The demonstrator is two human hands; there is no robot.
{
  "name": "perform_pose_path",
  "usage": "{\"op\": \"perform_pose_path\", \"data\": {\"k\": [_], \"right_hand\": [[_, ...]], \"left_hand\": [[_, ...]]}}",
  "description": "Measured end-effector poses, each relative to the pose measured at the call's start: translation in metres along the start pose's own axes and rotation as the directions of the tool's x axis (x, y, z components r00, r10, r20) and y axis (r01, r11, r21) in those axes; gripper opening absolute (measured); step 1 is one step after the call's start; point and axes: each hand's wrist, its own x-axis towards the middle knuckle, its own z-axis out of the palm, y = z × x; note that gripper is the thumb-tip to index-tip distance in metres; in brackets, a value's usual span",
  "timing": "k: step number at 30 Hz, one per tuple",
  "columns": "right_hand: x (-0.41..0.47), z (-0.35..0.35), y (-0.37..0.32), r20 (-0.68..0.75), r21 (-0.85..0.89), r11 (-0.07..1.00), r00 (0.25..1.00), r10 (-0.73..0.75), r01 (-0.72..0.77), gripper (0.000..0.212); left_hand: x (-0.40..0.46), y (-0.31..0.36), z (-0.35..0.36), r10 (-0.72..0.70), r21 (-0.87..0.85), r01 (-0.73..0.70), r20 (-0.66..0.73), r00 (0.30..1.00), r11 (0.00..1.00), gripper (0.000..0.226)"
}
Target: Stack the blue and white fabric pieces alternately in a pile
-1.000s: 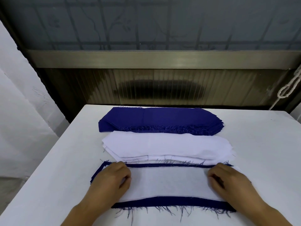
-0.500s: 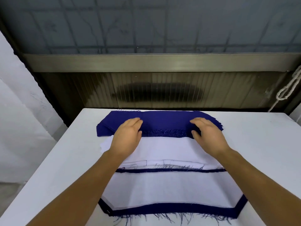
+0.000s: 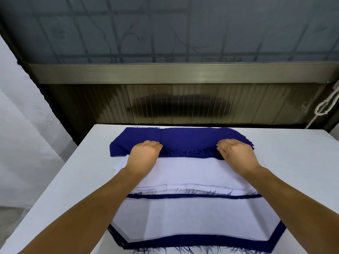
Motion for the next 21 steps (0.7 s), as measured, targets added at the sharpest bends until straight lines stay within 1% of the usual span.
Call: {"op": "perform_pose_path", "data": {"k": [4, 7, 10, 12, 13, 14, 16, 17, 19, 21], "right_hand": [[0.000, -0.003, -0.004, -0.083, 0.075, 0.997, 0.997, 0.010, -0.004, 0.013], [0.000, -0.003, -0.005, -0.134, 0.110, 0.994, 0.991, 0.018, -0.004, 0.004], [0.000, -0.002, -0.005, -0.150, 0.152, 0.988, 0.987, 0.053, -0.030, 0.009], [0.000, -0.001, -0.005, -0.142, 0.181, 0.983, 0.988, 0.062, -0.036, 0.012], [0.000, -0.001, -0.004, -0.128, 0.202, 0.979, 0.990, 0.064, -0.037, 0.013], [0.000, -0.001, -0.003, -0.107, 0.229, 0.973, 0.992, 0.067, -0.041, 0.014], [-0.001, -0.002, 0.001, -0.049, 0.297, 0.953, 0.996, 0.077, -0.059, 0.013], [-0.002, -0.002, 0.003, -0.020, 0.331, 0.941, 0.997, 0.078, -0.067, 0.012], [-0.005, -0.003, 0.007, 0.016, 0.373, 0.926, 0.998, 0.062, -0.063, 0.012], [-0.010, -0.005, 0.008, 0.004, 0.381, 0.924, 0.999, 0.040, -0.038, 0.013]], "left_hand": [[0.002, 0.000, -0.005, -0.052, -0.008, 0.052, -0.036, 0.998, 0.999, 0.019], [0.003, 0.002, -0.009, -0.090, -0.071, 0.086, -0.044, 0.995, 0.994, 0.012], [0.005, 0.002, -0.010, -0.106, -0.144, 0.094, -0.081, 0.991, 0.985, 0.012], [0.005, 0.001, -0.009, -0.099, -0.195, 0.075, -0.114, 0.989, 0.978, 0.011], [0.004, 0.000, -0.007, -0.102, -0.221, 0.078, -0.100, 0.990, 0.972, 0.009], [0.003, -0.002, -0.004, -0.121, -0.244, 0.100, -0.075, 0.990, 0.965, 0.012], [0.000, -0.009, 0.004, -0.169, -0.262, 0.159, -0.014, 0.986, 0.952, 0.036], [-0.002, -0.013, 0.007, -0.175, -0.260, 0.171, 0.007, 0.984, 0.950, 0.041], [-0.005, -0.018, 0.009, -0.158, -0.258, 0.159, 0.022, 0.987, 0.953, 0.037], [-0.007, -0.019, 0.006, -0.114, -0.236, 0.109, -0.009, 0.993, 0.966, 0.029]]}}
